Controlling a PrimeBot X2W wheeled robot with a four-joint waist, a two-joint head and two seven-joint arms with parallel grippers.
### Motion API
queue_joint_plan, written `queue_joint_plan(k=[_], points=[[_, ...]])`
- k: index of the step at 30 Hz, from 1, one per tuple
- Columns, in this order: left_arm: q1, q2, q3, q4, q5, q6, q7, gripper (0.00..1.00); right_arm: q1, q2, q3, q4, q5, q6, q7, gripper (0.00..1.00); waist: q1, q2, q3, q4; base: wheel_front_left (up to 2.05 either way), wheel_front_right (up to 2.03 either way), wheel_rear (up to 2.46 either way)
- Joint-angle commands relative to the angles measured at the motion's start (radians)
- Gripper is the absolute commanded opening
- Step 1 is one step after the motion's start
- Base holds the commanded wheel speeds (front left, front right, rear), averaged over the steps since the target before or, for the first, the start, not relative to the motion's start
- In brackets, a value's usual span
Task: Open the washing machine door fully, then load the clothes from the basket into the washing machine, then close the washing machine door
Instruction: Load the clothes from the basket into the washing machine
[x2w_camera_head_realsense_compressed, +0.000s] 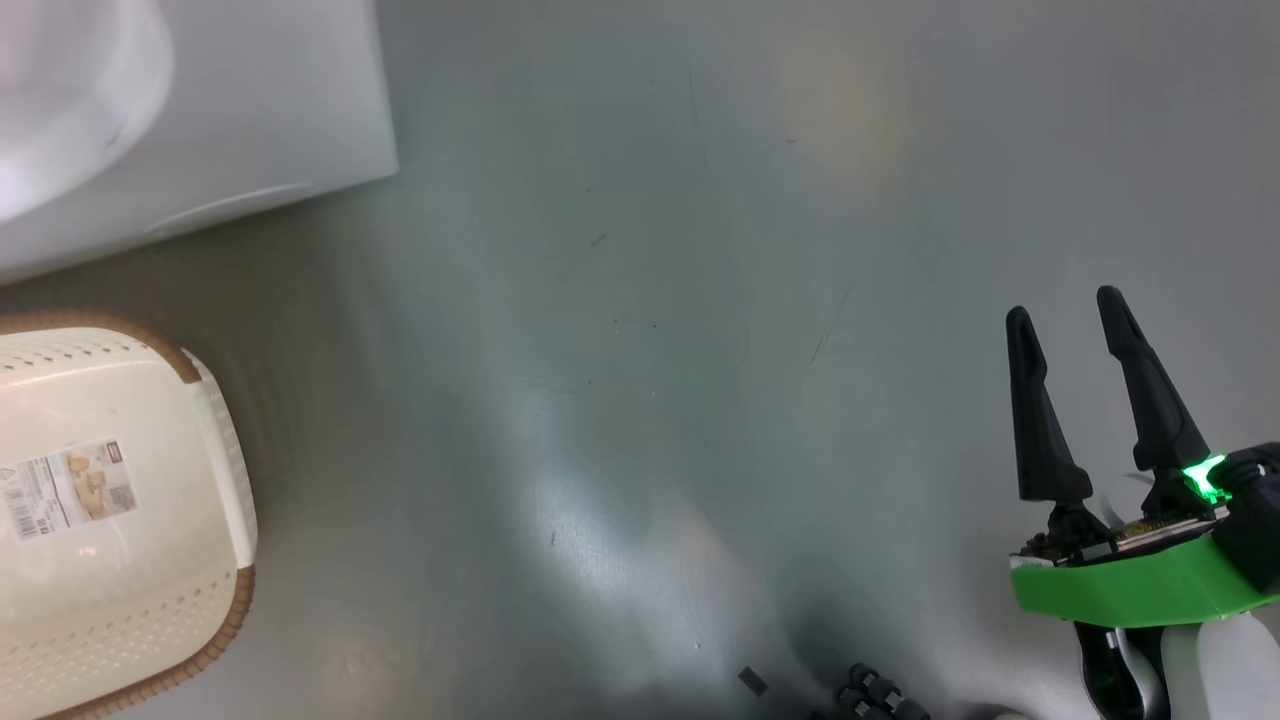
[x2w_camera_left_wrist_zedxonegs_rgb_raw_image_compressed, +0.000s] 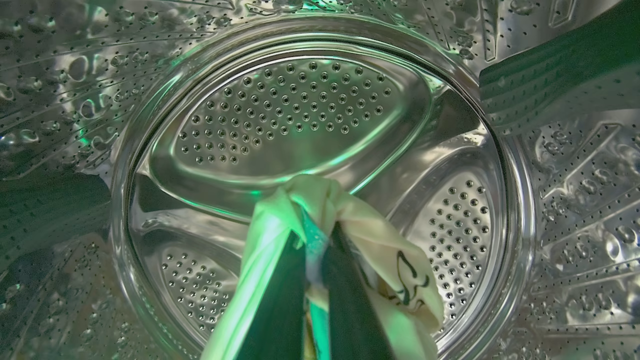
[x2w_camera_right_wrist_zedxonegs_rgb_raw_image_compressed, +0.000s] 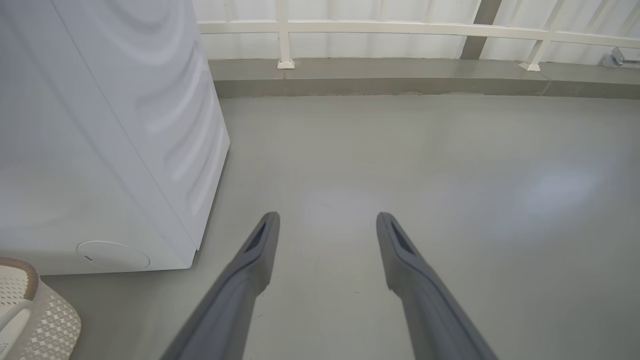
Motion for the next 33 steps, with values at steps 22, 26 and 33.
queue_joint_plan(k=[22,26,33], points=[[0.059,0.021,-0.024,0.174,-0.077,-0.005,0.358,0.06,-0.030,-0.013,0.017,-0.010,0.018,0.006,-0.005,1.00,-0.0001,0.0000,0.049,0.012,0.00,0.00,0.00],[0.068,0.021,-0.023,0.181,-0.090,-0.013,0.354,1.00,-0.037,-0.014,0.016,-0.006,0.018,0.006,-0.005,1.00,-0.0001,0.0000,0.032,0.017,0.00,0.00,0.00],[0.126,-0.006,-0.006,0.195,-0.119,-0.007,0.263,1.00,-0.034,-0.022,-0.001,-0.004,0.013,0.006,-0.005,1.00,-0.0001,0.0000,-0.015,0.050,0.00,0.00,0.00]])
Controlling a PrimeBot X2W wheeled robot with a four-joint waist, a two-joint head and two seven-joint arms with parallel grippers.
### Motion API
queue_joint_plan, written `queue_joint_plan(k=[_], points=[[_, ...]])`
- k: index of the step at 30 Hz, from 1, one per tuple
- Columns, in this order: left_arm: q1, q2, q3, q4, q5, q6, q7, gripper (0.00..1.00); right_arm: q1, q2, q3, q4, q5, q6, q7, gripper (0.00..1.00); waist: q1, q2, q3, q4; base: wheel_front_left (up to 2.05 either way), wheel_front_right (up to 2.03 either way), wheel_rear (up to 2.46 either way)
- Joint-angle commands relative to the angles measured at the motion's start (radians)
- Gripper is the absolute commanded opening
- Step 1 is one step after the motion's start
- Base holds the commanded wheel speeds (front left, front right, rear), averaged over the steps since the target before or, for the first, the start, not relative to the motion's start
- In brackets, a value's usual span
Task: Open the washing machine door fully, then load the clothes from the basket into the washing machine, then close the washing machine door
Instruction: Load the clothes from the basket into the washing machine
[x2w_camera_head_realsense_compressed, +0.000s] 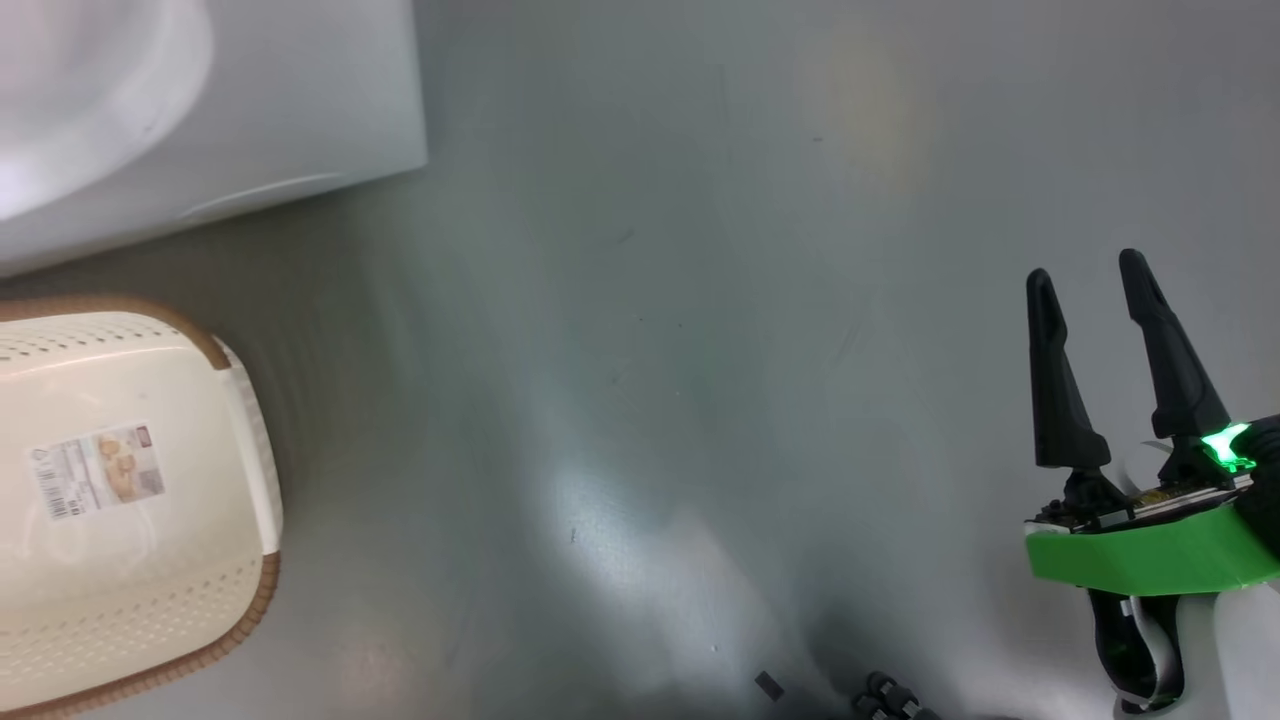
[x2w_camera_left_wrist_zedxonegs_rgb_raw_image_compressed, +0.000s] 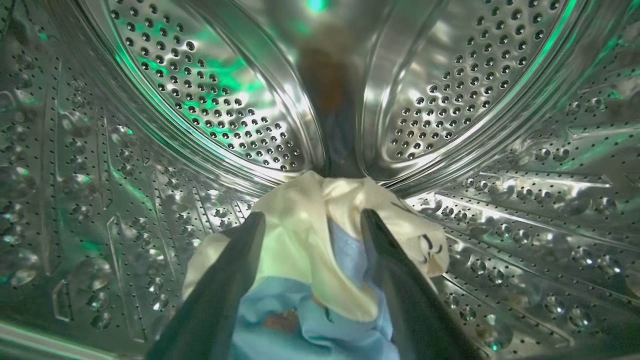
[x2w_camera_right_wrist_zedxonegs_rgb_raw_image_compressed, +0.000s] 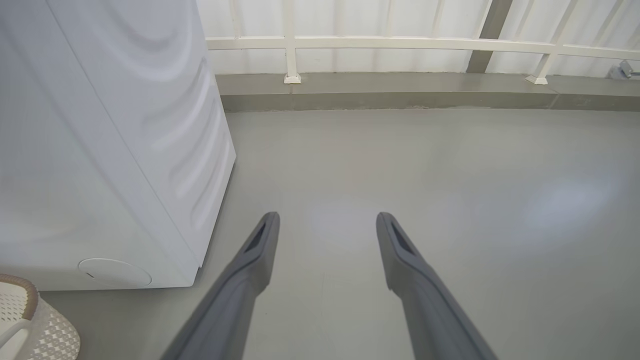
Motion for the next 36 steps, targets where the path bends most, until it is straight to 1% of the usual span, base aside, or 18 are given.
queue_joint_plan(k=[1,6,10,13,16,18,23,25,26,28,33,36], points=[[0.055,0.040,0.006,-0.013,0.000,0.000,-0.034,1.00,0.021,-0.018,0.008,-0.018,0.003,0.006,-0.005,1.00,0.0001,-0.0001,-0.031,0.025,0.00,0.00,0.00],[0.143,0.004,0.007,-0.012,-0.010,-0.004,-0.155,1.00,0.036,-0.030,-0.014,-0.019,-0.006,0.006,-0.005,1.00,0.0001,-0.0001,-0.084,0.062,0.00,0.00,0.00],[0.237,-0.030,0.015,-0.026,-0.019,0.003,-0.269,1.00,0.047,-0.041,-0.014,-0.025,-0.014,0.006,-0.005,1.00,0.0001,-0.0001,-0.131,0.095,0.00,0.00,0.00],[0.323,-0.060,0.025,-0.062,-0.024,0.011,-0.313,1.00,0.061,-0.051,-0.010,-0.026,-0.021,0.006,-0.005,1.00,0.0001,-0.0001,-0.166,0.120,0.00,0.00,0.00],[0.390,-0.082,0.037,-0.103,-0.029,0.015,-0.325,1.00,0.071,-0.057,-0.010,-0.029,-0.025,0.006,-0.005,1.00,0.0001,-0.0001,-0.191,0.135,0.00,0.00,0.00],[0.463,-0.098,0.048,-0.167,-0.020,0.025,-0.329,1.00,0.082,-0.064,-0.011,-0.028,-0.030,0.006,-0.005,1.00,0.0001,-0.0001,-0.217,0.148,0.00,0.00,0.00],[0.706,-0.163,0.105,-0.432,0.021,0.057,-0.330,1.00,0.113,-0.076,-0.014,-0.027,-0.041,0.006,-0.005,1.00,0.0001,-0.0001,-0.287,0.175,0.00,0.00,0.00],[0.818,-0.199,0.124,-0.536,0.034,0.064,-0.330,1.00,0.127,-0.082,-0.010,-0.025,-0.046,0.006,-0.005,1.00,0.0001,-0.0001,-0.317,0.184,0.00,0.00,0.00],[0.929,-0.236,0.141,-0.634,0.049,0.073,-0.330,1.00,0.140,-0.088,-0.007,-0.023,-0.050,0.006,-0.005,1.00,0.0001,-0.0001,-0.346,0.193,0.00,0.00,0.00],[1.024,-0.276,0.151,-0.720,0.065,0.082,-0.330,1.00,0.154,-0.094,-0.002,-0.020,-0.054,0.006,-0.005,1.00,0.0001,-0.0001,-0.375,0.202,0.00,0.00,0.00],[1.215,-0.377,0.138,-0.870,0.101,0.097,-0.331,1.00,0.187,-0.108,0.007,-0.009,-0.062,0.006,-0.005,1.00,0.0001,-0.0001,-0.444,0.230,0.00,0.00,0.00],[1.303,-0.414,0.110,-0.916,0.129,0.103,-0.331,1.00,0.207,-0.114,0.015,-0.001,-0.067,0.006,-0.005,1.00,0.0001,-0.0001,-0.486,0.247,0.00,0.00,0.00]])
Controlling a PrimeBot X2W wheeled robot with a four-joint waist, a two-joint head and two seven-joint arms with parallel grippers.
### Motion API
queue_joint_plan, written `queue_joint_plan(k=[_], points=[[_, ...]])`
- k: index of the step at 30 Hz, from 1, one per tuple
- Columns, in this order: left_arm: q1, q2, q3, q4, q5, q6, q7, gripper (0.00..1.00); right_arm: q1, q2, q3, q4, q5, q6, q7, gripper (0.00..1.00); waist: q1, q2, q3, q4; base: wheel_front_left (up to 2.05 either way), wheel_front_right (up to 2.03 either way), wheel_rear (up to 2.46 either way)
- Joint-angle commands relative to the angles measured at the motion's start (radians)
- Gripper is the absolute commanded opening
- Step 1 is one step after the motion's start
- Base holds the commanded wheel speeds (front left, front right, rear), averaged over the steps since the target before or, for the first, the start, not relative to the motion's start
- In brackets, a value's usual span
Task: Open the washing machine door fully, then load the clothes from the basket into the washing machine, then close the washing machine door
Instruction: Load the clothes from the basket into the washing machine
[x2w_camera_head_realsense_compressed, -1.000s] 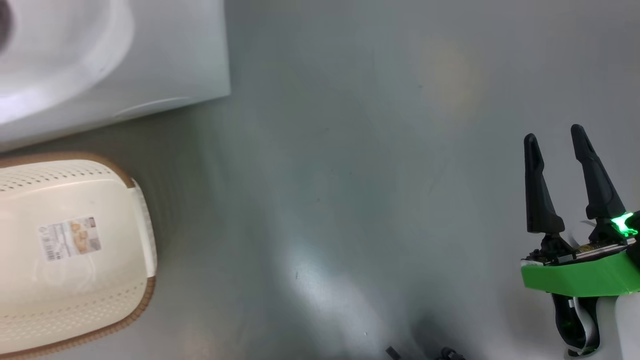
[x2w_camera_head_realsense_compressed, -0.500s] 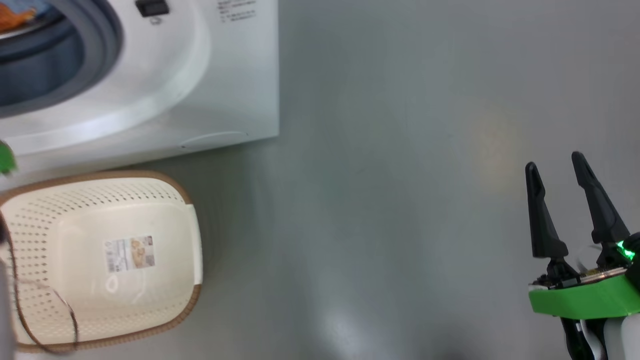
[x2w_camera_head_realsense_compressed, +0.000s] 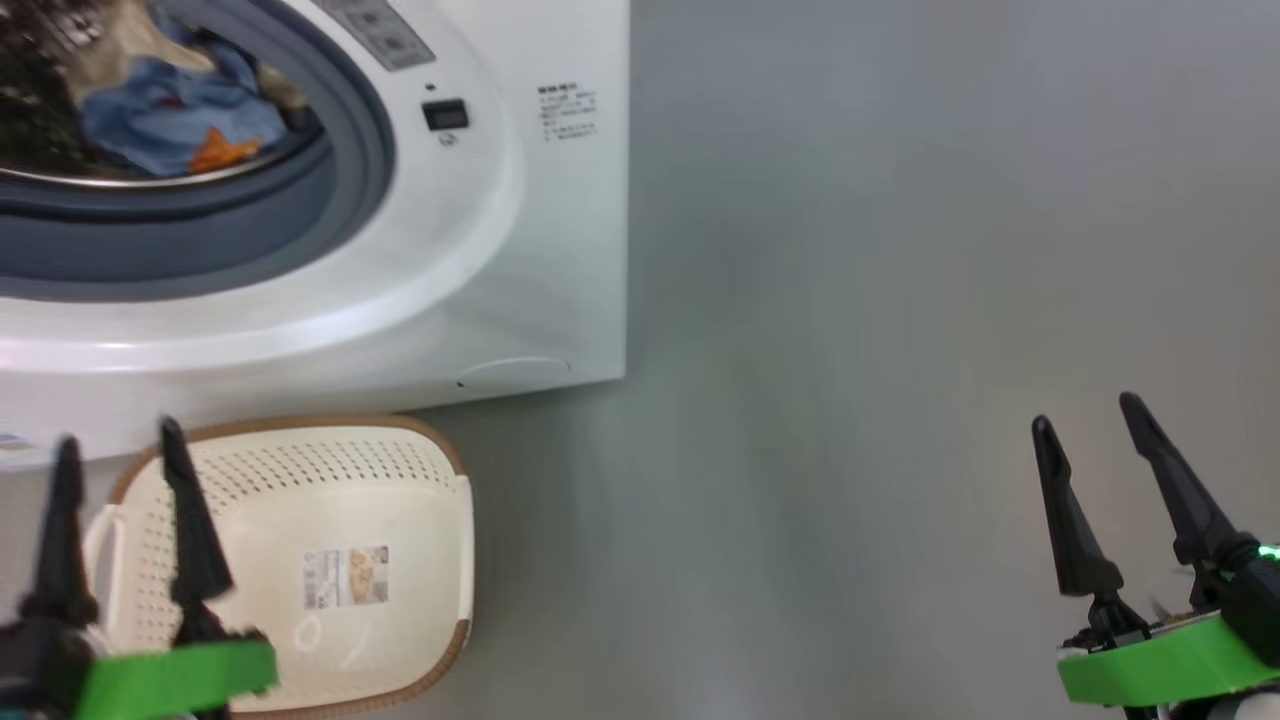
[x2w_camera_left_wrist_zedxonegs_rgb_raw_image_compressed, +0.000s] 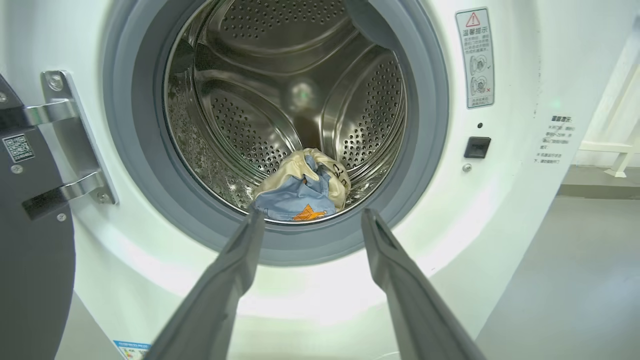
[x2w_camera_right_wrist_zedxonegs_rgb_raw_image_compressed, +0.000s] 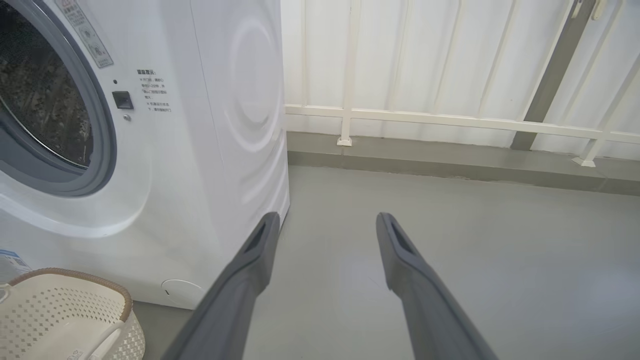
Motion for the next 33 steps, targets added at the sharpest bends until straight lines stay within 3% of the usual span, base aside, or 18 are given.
queue_joint_plan(k=[1,9,16,20,33], points=[[0.029,0.009,0.016,-0.050,0.019,0.016,-0.005,1.00,0.020,-0.019,0.029,-0.019,-0.012,0.006,-0.005,1.00,0.0002,0.0000,-0.079,0.049,0.00,0.00,0.00],[0.159,-0.019,-0.049,-0.076,0.042,0.012,-0.005,1.00,0.077,-0.022,0.051,-0.001,-0.020,0.006,-0.005,1.00,0.0002,0.0000,-0.176,0.087,0.00,0.00,0.00],[0.219,-0.023,-0.082,-0.069,0.049,-0.020,-0.005,1.00,0.126,-0.012,0.056,0.019,-0.027,0.006,-0.005,1.00,0.0002,0.0000,-0.247,0.109,0.00,0.00,0.00],[0.254,-0.016,-0.095,-0.046,0.056,-0.039,-0.005,1.00,0.153,-0.003,0.061,0.028,-0.032,0.006,-0.005,1.00,0.0002,0.0000,-0.289,0.110,0.00,0.00,0.00],[0.284,0.008,-0.100,-0.009,0.059,-0.042,-0.001,1.00,0.191,0.013,0.057,0.028,-0.042,0.006,-0.005,1.00,0.0002,0.0000,-0.330,0.091,0.00,0.00,0.00]])
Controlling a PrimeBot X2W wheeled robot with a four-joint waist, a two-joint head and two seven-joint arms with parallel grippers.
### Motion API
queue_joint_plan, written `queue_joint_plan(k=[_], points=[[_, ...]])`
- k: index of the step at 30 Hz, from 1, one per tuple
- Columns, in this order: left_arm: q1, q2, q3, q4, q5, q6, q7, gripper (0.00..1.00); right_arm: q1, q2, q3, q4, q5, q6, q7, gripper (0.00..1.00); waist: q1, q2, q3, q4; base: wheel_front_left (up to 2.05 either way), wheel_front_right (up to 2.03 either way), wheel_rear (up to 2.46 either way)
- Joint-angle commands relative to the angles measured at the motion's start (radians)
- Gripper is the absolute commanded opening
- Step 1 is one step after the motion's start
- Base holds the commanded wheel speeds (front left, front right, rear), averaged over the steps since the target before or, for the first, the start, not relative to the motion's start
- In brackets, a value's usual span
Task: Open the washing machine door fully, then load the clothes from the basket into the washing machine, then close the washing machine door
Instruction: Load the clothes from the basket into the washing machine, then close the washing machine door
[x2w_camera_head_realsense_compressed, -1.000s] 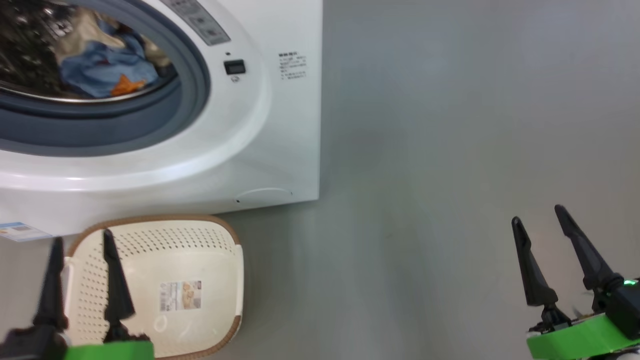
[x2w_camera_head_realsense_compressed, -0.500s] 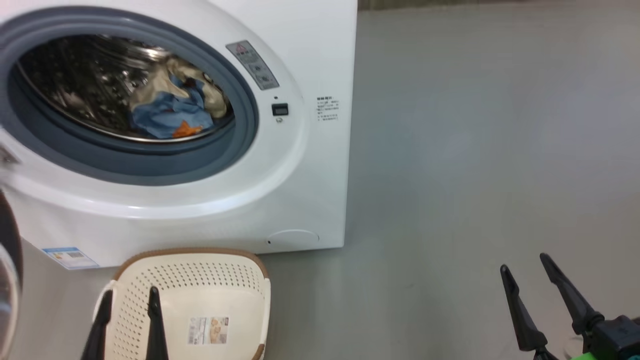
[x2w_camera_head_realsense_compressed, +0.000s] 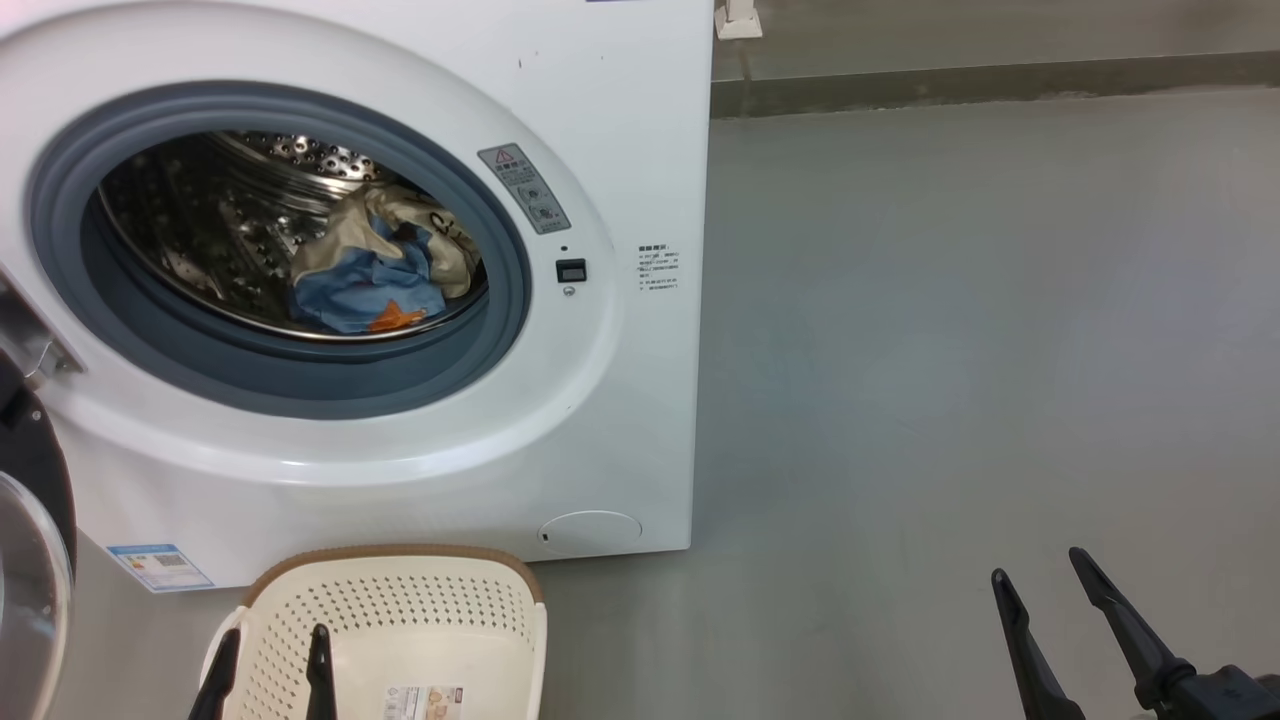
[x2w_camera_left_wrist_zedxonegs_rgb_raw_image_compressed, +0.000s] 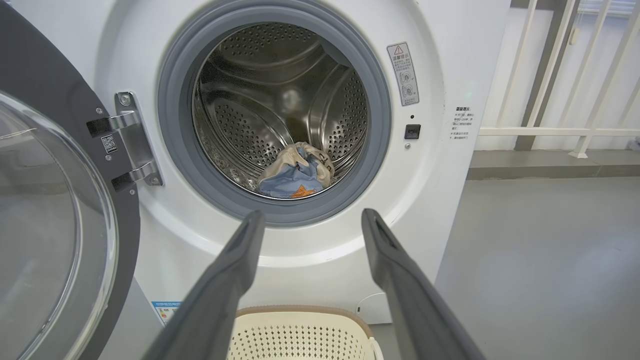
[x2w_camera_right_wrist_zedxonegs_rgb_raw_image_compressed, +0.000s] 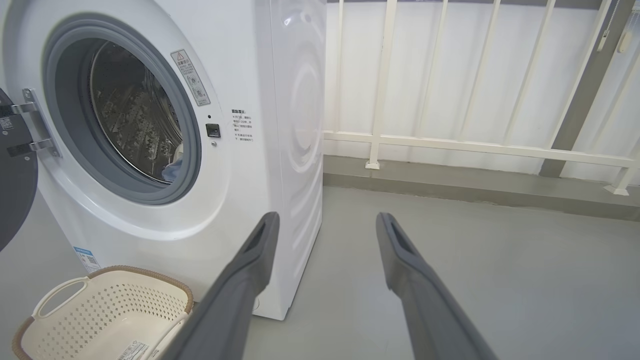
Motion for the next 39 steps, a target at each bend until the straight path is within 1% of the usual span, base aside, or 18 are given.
queue_joint_plan(k=[1,29,39], points=[[-0.019,0.011,0.032,-0.013,0.003,-0.001,-0.002,1.00,-0.004,-0.014,0.019,-0.022,-0.016,0.006,-0.005,1.00,0.0001,-0.0001,-0.002,-0.002,0.00,0.00,0.00],[-0.023,0.035,0.017,-0.021,0.000,0.015,0.000,1.00,0.000,-0.003,0.008,-0.023,-0.021,0.006,-0.005,1.00,0.0001,-0.0001,-0.018,-0.006,-0.01,0.01,0.00],[-0.028,0.041,0.015,-0.017,-0.002,0.020,-0.001,1.00,-0.002,-0.004,0.006,-0.022,-0.021,0.006,-0.005,1.00,0.0001,-0.0001,-0.018,-0.002,-0.80,0.80,0.00]])
